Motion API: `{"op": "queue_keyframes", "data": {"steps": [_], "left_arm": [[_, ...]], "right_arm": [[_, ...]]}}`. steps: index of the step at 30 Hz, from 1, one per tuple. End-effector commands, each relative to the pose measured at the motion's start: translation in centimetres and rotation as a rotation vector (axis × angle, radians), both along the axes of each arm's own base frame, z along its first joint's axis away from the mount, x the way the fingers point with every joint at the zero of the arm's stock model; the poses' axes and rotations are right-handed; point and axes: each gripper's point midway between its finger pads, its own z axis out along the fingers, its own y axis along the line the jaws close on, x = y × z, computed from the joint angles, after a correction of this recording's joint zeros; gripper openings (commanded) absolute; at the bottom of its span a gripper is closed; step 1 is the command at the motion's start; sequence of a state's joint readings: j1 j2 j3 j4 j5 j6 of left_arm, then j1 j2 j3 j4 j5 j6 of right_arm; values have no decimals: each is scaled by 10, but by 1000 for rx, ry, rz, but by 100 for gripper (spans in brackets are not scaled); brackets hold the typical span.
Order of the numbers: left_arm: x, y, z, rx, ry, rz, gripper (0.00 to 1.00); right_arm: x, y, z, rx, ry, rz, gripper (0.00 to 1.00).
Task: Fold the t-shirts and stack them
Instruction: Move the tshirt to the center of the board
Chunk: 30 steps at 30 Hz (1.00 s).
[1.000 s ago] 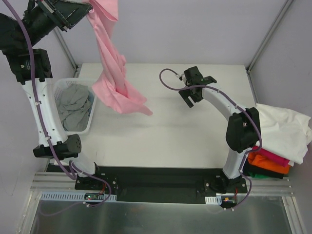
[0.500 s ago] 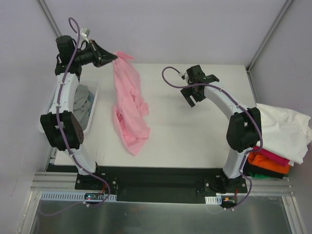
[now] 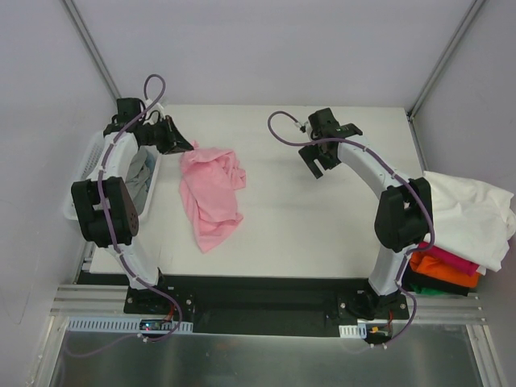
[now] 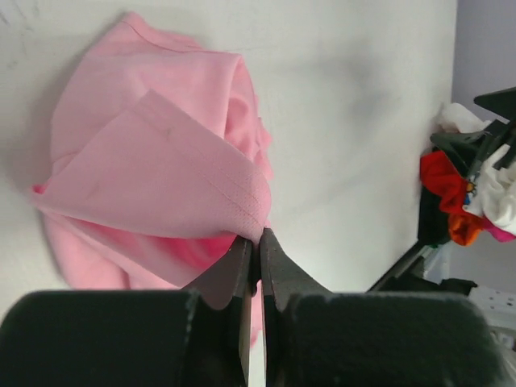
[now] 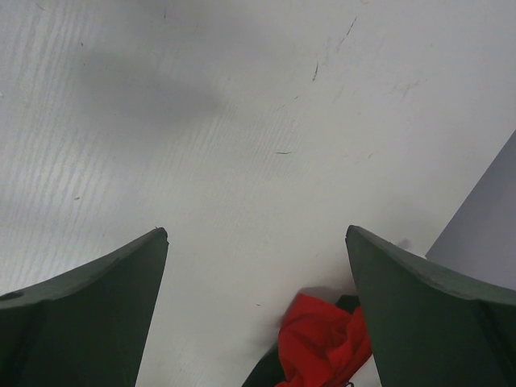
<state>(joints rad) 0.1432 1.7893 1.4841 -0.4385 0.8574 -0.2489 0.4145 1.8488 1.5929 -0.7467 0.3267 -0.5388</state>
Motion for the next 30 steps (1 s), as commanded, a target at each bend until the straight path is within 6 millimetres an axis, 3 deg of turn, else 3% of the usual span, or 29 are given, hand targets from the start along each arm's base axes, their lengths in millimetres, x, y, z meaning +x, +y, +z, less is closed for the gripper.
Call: {"op": "queue_keyframes", "data": {"steps": [1,3,4,6,7,9,10,11,13,14,17,21,26,30], "left_arm": [[10,0,79,143,-254,-42,0],[16,-6,102,128,-303,-51,0],[20,-11,130,115,-365,-56,0],[24,-21,153,88,-409,-80,0],[26,-28,178,78,-466,-87,0],[27,-48,192,59,-496,-131,0],[25,-54,210,56,-544,-147,0],[23,-70,213,60,-558,-175,0],[18,-81,223,95,-611,-203,0],[11,-94,226,103,-632,-235,0],[1,-107,224,197,-710,-274,0],[-5,-126,206,367,-783,-313,0],[1,-126,190,563,-829,-306,0],[10,-122,193,621,-836,-262,0]], "right_arm": [[-2,2,12,28,-11,-10,97],[-3,2,7,27,2,-12,96],[-3,2,6,29,3,-13,97],[-4,2,1,22,14,-14,97],[-4,2,0,22,14,-12,97],[-3,2,-2,21,20,-15,97],[-4,2,-3,19,24,-14,97],[-3,4,-2,23,20,-13,97],[-2,7,2,26,14,-3,97],[-1,8,4,31,11,3,97],[1,11,8,19,9,14,97],[4,12,7,19,9,10,97],[5,9,8,7,-8,-2,97],[4,4,10,-12,-17,-12,97]]}}
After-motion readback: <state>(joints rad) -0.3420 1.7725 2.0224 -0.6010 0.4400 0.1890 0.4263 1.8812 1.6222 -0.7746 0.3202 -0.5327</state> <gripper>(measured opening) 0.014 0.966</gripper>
